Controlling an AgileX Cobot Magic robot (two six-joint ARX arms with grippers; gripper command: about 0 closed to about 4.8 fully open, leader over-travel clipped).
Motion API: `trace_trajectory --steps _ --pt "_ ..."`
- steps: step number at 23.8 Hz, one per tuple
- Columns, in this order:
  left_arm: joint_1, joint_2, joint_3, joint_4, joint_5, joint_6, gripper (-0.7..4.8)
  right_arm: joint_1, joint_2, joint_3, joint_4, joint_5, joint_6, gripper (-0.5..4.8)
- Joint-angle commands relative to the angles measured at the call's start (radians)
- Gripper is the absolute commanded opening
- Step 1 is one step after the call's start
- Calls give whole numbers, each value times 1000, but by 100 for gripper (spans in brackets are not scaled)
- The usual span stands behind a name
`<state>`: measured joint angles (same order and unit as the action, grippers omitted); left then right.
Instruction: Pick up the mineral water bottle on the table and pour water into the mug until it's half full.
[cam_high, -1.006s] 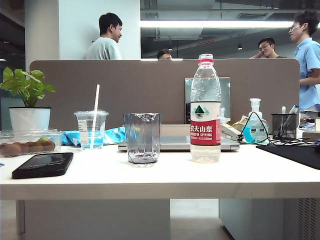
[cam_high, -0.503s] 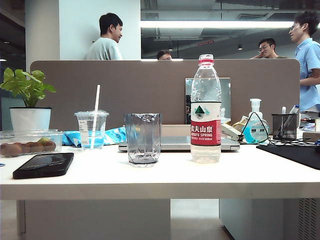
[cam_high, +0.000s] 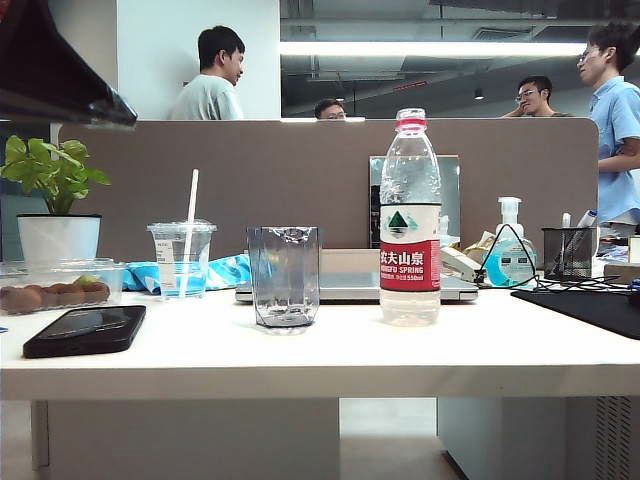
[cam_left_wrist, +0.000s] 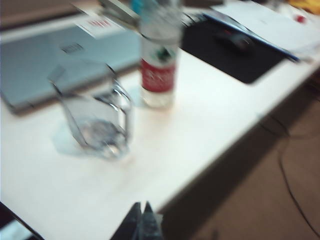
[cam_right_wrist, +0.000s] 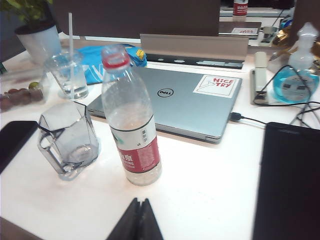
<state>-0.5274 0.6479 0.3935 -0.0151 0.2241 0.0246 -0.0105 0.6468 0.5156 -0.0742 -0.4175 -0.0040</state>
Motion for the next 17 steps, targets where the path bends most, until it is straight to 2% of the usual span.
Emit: trace_trajectory --steps 1,4,6,7,8,9,13,14,15,17 --pt "2 -3 5 89 -18 -60 -4 69 73 -71 249 31 -3 43" --pt "3 -8 6 131 -22 -85 -4 162 172 -121 418 90 2 77" --pt "3 -13 11 133 -23 -84 -4 229 256 -130 500 117 2 154" --pt "3 -13 19 125 -23 -84 -4 281 344 -130 575 148 2 219" --pt "3 -14 33 97 -23 -84 -4 319 437 -129 668 183 0 261" --pt "3 -14 38 86 -23 -84 -4 338 498 -126 726 204 0 285" --pt "3 -27 63 25 -23 -42 -4 351 671 -125 936 270 3 389" --pt "3 -36 70 2 -27 -32 -4 351 752 -125 1045 270 3 425" --pt "3 -50 70 -8 -26 -32 -4 351 817 -124 1130 271 3 432" --pt "3 -60 70 -16 -21 -33 -4 351 887 -117 1200 270 3 432"
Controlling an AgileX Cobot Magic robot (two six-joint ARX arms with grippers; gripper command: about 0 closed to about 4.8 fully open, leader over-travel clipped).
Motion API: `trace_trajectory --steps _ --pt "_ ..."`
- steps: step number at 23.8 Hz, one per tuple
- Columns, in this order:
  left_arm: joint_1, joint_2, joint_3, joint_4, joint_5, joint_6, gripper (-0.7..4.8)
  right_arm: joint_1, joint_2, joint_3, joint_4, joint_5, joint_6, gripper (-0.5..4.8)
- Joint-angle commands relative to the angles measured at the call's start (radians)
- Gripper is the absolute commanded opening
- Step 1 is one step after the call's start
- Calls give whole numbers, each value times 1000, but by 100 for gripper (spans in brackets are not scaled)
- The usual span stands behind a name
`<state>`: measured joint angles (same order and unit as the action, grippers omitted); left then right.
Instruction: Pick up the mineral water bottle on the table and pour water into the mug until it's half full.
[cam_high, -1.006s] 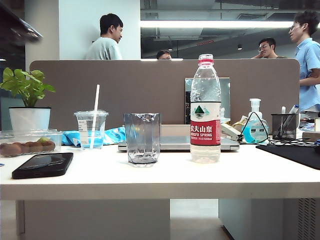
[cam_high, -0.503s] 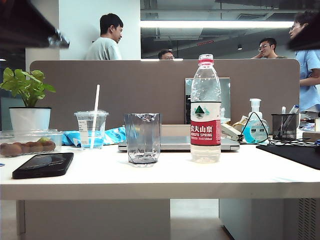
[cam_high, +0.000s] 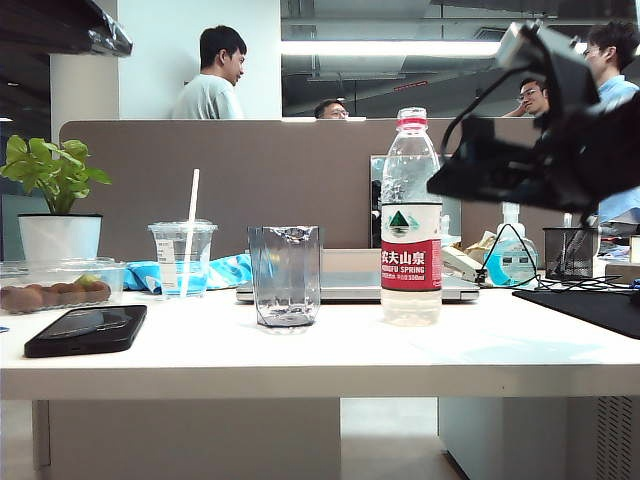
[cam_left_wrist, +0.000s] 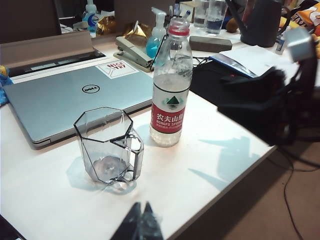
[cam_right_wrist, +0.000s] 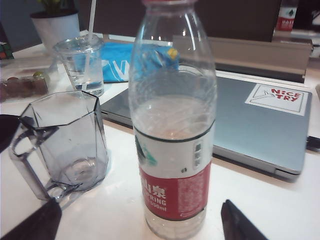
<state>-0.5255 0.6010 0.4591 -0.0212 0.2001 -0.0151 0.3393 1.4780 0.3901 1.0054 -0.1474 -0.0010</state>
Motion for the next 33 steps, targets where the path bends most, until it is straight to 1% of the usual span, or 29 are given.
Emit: trace_trajectory --steps 1,3,5,7,14,19,21,24,25,29,31,33 --pt "1 -18 5 -16 4 6 -4 1 86 17 132 0 0 432" --pt "1 -33 5 -34 3 7 -4 2 151 54 137 0 0 433" --pt "1 -56 5 -53 5 7 -4 2 239 133 150 2 0 440" --pt "1 -69 5 -60 4 7 -4 2 280 177 147 16 0 442" --pt "1 -92 6 -80 4 7 -4 2 444 328 150 11 14 442" --pt "1 -92 6 -92 3 7 -4 2 508 400 145 12 27 438" --pt "1 -92 6 -95 4 7 -4 2 517 418 127 13 27 403" --pt "1 -92 6 -97 4 7 -4 2 518 431 108 11 27 308" --pt "1 -92 6 -97 2 7 -4 2 513 430 113 11 27 263" --pt "1 -92 6 -98 2 7 -4 2 484 430 84 11 18 259" --pt "1 -92 6 -98 2 7 -4 2 396 431 -73 12 -129 260" --pt "1 -92 6 -98 2 7 -4 2 336 431 -158 16 -230 260"
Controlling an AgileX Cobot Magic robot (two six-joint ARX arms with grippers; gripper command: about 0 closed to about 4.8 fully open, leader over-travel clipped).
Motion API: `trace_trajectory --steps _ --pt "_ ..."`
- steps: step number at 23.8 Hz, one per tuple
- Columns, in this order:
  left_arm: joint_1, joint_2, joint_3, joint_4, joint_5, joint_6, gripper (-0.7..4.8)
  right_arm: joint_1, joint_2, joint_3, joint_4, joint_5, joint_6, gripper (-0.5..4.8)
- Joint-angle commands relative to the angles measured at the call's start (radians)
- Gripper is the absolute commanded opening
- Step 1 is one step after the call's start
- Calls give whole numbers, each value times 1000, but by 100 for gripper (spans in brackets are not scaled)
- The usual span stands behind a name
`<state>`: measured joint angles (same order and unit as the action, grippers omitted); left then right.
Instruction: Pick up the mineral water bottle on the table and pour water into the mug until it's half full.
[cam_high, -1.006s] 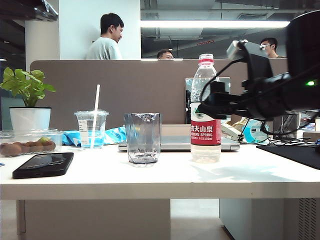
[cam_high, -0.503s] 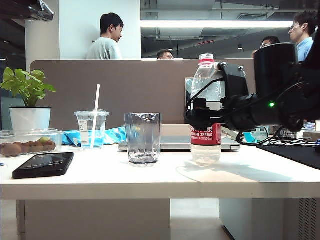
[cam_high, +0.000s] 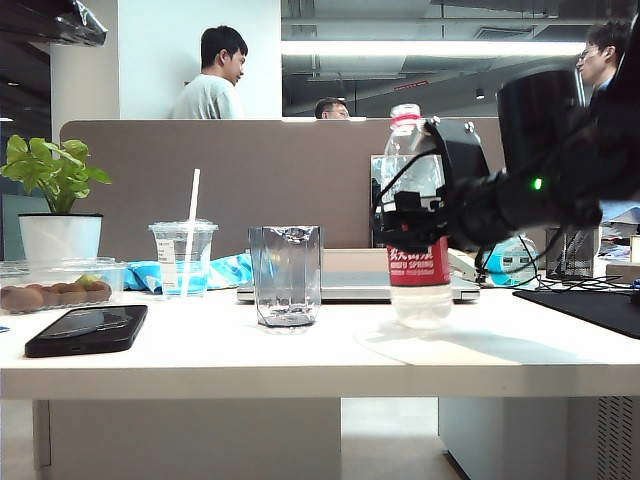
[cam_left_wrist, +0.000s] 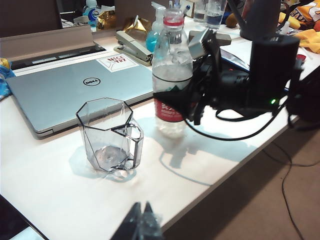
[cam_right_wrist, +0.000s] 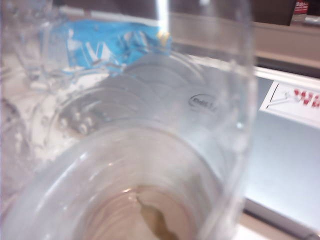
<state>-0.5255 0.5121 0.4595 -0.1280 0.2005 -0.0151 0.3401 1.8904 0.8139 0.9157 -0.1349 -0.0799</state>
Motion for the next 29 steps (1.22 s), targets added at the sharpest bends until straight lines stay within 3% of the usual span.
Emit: trace_trajectory --steps 1,6,8,9,17,23,29 --pt "1 -3 6 10 2 7 -4 2 -108 8 -108 4 -208 260" --pt "1 -3 6 10 2 7 -4 2 -197 87 -380 60 -420 261" --pt "1 -3 6 10 2 7 -4 18 -201 204 -583 159 -550 261" --pt "1 -3 6 10 2 7 -4 26 -200 230 -611 175 -589 261" --pt "1 -3 6 9 2 7 -4 58 -197 325 -653 296 -883 261" --pt "1 -3 6 9 2 7 -4 58 -181 333 -667 331 -988 262" --pt "1 -2 6 10 2 7 -4 59 -95 382 -687 371 -999 264"
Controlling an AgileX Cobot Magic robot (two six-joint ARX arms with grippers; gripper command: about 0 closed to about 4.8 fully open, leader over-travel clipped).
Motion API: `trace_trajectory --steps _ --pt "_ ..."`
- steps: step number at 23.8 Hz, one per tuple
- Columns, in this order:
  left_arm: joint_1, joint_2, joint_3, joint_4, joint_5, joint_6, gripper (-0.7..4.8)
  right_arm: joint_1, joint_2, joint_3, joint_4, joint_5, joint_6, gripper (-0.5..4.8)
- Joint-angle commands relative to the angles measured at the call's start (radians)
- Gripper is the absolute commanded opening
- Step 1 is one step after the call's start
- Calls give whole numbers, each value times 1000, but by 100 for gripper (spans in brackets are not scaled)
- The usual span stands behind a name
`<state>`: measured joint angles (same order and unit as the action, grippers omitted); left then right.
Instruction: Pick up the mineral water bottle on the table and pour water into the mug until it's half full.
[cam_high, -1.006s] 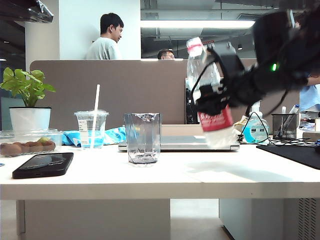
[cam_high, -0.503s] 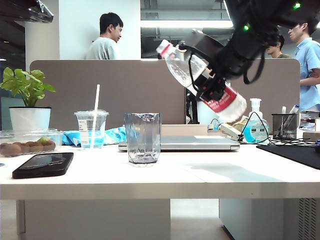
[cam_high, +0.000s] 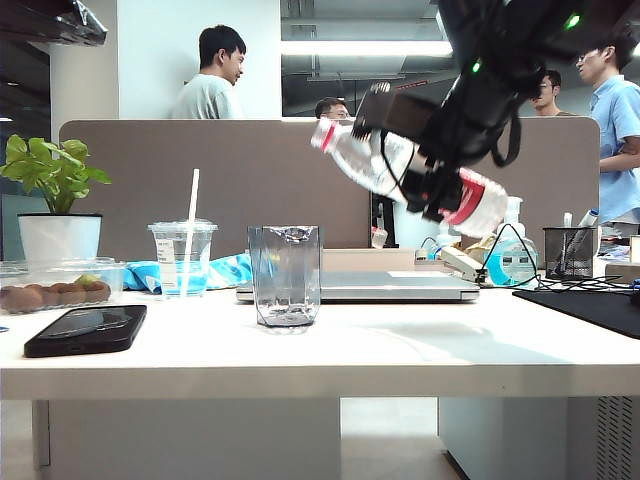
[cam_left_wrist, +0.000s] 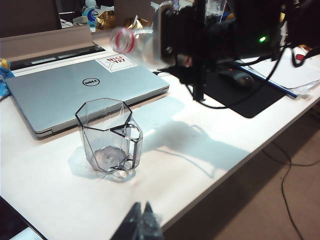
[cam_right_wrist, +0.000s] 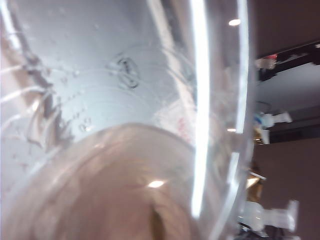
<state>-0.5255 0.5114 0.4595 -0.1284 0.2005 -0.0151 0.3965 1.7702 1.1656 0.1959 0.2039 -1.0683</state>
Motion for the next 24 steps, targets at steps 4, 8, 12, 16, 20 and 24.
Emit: trace_trajectory --steps 4,8,12,16,20,24 --pt "1 -2 6 10 2 7 -4 3 75 63 36 63 -75 264" --pt "1 -2 6 10 2 7 -4 3 76 63 41 59 -110 264" --pt "1 -2 6 10 2 7 -4 3 76 63 49 60 -179 264" --pt "1 -2 6 10 2 7 -4 10 76 63 72 59 -243 264" --pt "1 -2 6 10 2 7 -4 16 76 63 78 52 -296 264" --pt "1 -2 6 10 2 7 -4 24 76 63 79 52 -340 264"
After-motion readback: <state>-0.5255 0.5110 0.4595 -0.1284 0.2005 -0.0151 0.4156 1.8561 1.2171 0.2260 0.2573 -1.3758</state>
